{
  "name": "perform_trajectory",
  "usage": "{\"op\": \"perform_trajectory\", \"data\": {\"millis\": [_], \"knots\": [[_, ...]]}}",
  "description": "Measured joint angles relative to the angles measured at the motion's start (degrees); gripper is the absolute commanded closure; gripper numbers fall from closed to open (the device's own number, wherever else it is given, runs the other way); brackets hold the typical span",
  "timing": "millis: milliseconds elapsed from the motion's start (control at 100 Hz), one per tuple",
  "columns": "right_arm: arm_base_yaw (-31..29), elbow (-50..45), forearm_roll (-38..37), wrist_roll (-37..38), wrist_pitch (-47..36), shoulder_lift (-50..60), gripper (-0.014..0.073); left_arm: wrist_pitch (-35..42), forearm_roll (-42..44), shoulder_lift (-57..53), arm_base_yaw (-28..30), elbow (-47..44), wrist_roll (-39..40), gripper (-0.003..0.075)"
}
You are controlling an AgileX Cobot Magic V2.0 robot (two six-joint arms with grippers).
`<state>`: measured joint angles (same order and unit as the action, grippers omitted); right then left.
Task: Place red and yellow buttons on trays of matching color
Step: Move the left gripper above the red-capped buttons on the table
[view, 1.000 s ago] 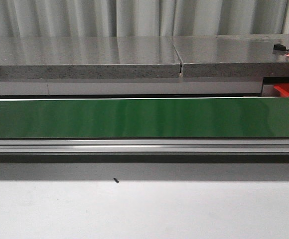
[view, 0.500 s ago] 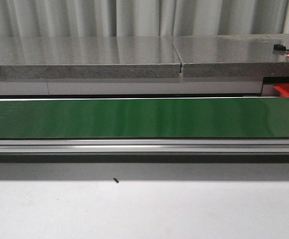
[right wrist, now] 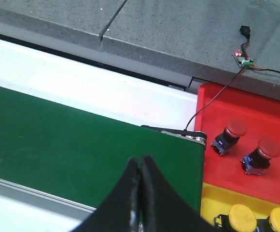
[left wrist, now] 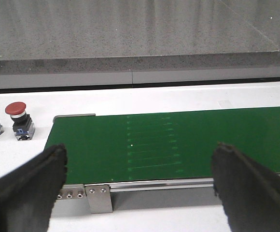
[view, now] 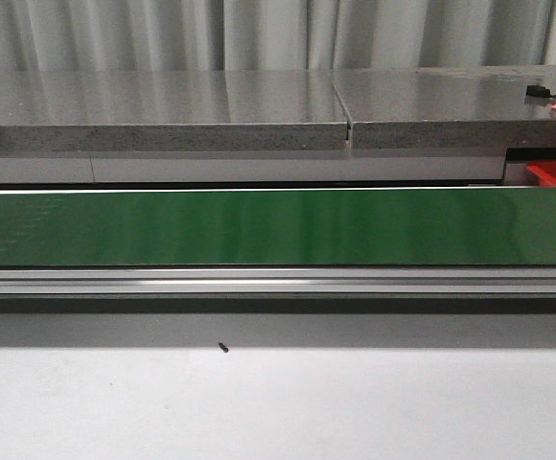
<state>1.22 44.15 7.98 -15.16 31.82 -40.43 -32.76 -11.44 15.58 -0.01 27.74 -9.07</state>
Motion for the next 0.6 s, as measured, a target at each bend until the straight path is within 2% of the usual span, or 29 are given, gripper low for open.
{"op": "perform_trajectory", "data": {"millis": [200, 320, 460, 600], "knots": [[0.00, 0.00, 0.00, 0.00, 0.00, 0.00, 0.0662, 0.87, 0.00, 0.00, 0.00, -0.11, 0.00, 0.0103], [0.00, 0.00, 0.00, -0.10, 0.00, 0.00, 0.0662, 1.30, 2.05, 1.47, 0.60, 0.93, 4.01, 0.0103], [0.00, 0.00, 0.00, -0.10, 0.00, 0.00, 0.0662, 1.70, 8.16, 9.49, 3.44, 6.20, 12.00, 0.0103], [0.00, 0.00, 0.00, -0.10, 0.00, 0.00, 0.0662, 1.89, 10.10, 21.73, 7.22, 13.79, 14.04, 0.0103]]}}
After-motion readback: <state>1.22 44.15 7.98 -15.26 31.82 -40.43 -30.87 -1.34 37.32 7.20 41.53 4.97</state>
